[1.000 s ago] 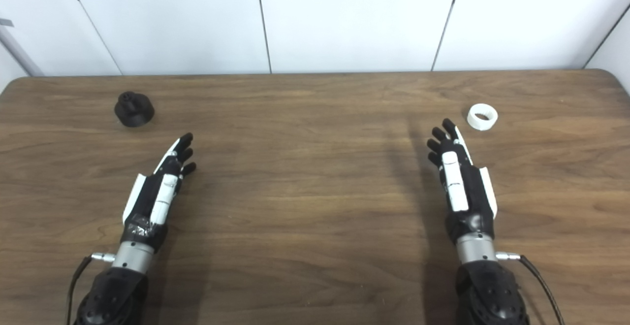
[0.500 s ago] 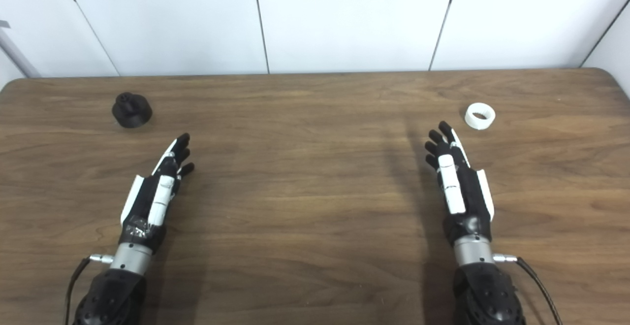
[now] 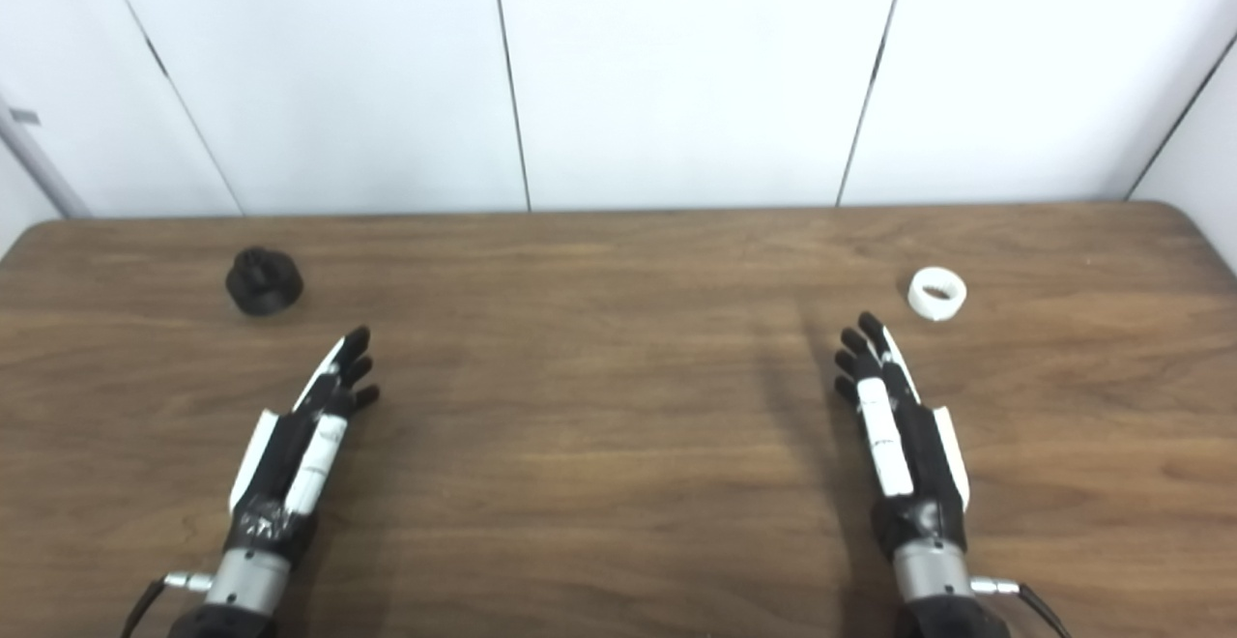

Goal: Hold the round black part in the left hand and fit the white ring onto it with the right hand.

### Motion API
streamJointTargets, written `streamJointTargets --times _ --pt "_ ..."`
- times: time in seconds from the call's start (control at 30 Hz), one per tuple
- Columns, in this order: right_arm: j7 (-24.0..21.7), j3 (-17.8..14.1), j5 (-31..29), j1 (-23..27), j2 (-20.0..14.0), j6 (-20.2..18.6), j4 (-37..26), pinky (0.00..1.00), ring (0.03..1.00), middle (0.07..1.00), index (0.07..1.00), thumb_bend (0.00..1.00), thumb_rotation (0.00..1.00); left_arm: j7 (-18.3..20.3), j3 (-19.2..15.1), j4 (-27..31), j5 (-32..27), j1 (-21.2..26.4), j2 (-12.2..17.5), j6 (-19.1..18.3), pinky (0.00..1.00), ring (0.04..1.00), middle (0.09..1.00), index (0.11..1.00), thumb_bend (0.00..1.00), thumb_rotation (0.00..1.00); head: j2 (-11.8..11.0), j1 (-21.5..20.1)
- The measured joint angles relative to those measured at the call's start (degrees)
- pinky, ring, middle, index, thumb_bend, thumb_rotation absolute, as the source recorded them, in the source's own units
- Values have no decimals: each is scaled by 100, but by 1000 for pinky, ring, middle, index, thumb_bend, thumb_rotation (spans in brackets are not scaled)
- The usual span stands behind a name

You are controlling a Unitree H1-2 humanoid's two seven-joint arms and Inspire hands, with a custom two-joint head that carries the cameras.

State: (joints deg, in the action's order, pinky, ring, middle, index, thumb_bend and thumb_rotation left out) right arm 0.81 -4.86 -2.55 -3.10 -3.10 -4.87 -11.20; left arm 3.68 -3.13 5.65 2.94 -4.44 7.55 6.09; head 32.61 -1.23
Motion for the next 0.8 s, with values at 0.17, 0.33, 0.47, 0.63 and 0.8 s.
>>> streamJointTargets --times 0.17,0.33,0.47,0.63,0.8 --pt "-11 17 21 1 -12 77 50 908 921 930 952 330 927 -264 -128 -33 204 31 -3 48 809 902 931 926 696 704 0 0" --pt "-20 19 40 2 -27 87 105 912 920 927 949 327 917 -607 -321 -98 408 61 -54 187 796 839 864 868 642 463 44 202" --pt "-21 17 39 1 -28 85 104 911 917 926 945 332 907 -942 -598 -308 408 205 -66 501 768 821 848 849 660 302 27 281" --pt "-79 -43 -113 2 -65 89 121 931 932 939 953 310 858 -1559 -786 -587 1013 429 5 858 808 847 882 868 745 221 -105 817" --pt "-103 -78 -184 3 -139 93 131 948 945 950 964 353 926 -2401 -819 -1066 2179 744 334 1243 864 925 956 917 796 215 -88 844"
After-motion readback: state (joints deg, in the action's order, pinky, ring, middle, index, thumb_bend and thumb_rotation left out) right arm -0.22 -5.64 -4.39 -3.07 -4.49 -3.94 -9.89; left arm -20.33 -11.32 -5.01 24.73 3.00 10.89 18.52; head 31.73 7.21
